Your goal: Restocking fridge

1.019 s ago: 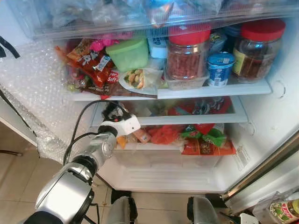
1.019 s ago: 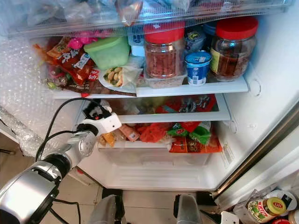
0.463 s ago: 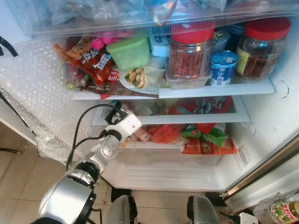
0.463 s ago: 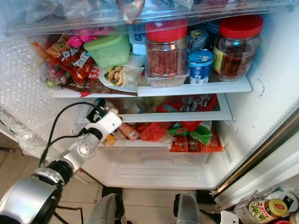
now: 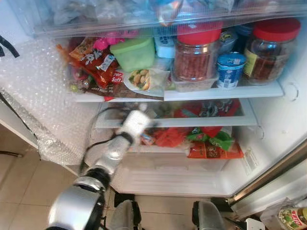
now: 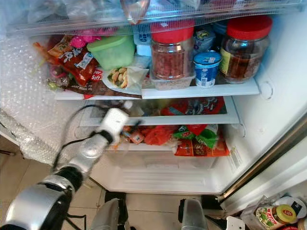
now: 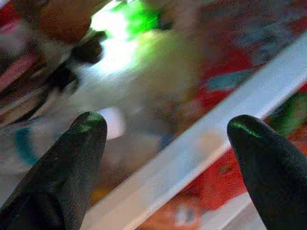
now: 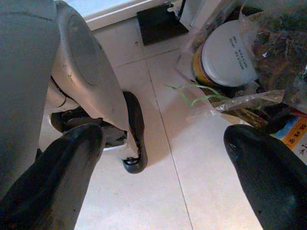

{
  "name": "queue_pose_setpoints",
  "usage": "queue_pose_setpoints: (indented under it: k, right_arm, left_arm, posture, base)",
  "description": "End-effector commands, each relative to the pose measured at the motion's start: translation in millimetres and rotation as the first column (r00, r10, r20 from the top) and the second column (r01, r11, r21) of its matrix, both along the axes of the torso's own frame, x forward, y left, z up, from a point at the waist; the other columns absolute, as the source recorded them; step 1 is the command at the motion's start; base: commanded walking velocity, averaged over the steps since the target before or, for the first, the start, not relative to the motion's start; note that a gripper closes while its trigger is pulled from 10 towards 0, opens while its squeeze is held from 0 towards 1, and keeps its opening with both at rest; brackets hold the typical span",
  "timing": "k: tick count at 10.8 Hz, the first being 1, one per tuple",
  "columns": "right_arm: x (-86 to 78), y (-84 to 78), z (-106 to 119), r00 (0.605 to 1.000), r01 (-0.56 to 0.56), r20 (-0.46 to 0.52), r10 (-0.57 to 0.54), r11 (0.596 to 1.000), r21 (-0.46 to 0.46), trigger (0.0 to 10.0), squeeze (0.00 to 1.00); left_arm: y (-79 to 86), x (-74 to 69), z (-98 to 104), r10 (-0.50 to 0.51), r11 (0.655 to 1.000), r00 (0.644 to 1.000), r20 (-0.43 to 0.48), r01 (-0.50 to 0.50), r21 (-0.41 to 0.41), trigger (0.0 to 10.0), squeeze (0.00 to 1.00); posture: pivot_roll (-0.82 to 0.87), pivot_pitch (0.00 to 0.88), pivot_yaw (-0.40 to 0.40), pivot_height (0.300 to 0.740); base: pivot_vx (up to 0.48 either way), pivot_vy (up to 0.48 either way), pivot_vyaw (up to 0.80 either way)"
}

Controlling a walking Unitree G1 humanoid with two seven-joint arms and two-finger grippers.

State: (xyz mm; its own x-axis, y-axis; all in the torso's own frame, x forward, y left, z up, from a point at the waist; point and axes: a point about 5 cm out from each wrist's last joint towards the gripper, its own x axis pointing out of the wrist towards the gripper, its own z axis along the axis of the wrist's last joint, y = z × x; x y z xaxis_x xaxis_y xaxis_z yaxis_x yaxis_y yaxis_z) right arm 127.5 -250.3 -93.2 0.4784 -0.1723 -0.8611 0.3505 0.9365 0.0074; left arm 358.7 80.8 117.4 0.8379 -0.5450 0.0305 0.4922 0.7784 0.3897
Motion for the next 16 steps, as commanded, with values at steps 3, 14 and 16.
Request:
queue_pose_setpoints:
  k: [3,14,16]
  right_arm:
    - [-6.7,5.0,-3.4,1.0,-0.008,-0.015,0.008,1.0,0.007,10.0,0.0]
    - [-3.9,8.3,-3.4,0.998,-0.06,-0.022,0.06,0.998,0.006,10.0,0.0]
    - [-3.7,8.1,-3.3,0.997,-0.068,-0.021,0.068,0.998,0.002,10.0,0.0]
  left_arm:
    - [12.0,-16.6,-30.6,-0.059,0.998,0.986,-0.159,0.054,-0.04,10.0,0.0]
    - [122.6,-148.5,-185.7,0.569,0.778,0.342,-0.748,-0.519,0.355,10.0,0.0]
    - [118.4,-157.4,-191.6,0.577,0.771,0.317,-0.753,-0.515,0.374,10.0,0.0]
  posture:
    - [-0.08,0.102,0.132,0.621]
    - [-0.06,0.092,0.132,0.621]
    - [-0.08,0.098,0.137,0.621]
  base:
    - [0.0,0.0,0.0]
    - [0.0,0.038,0.0]
    - [0.0,0.471,0.0]
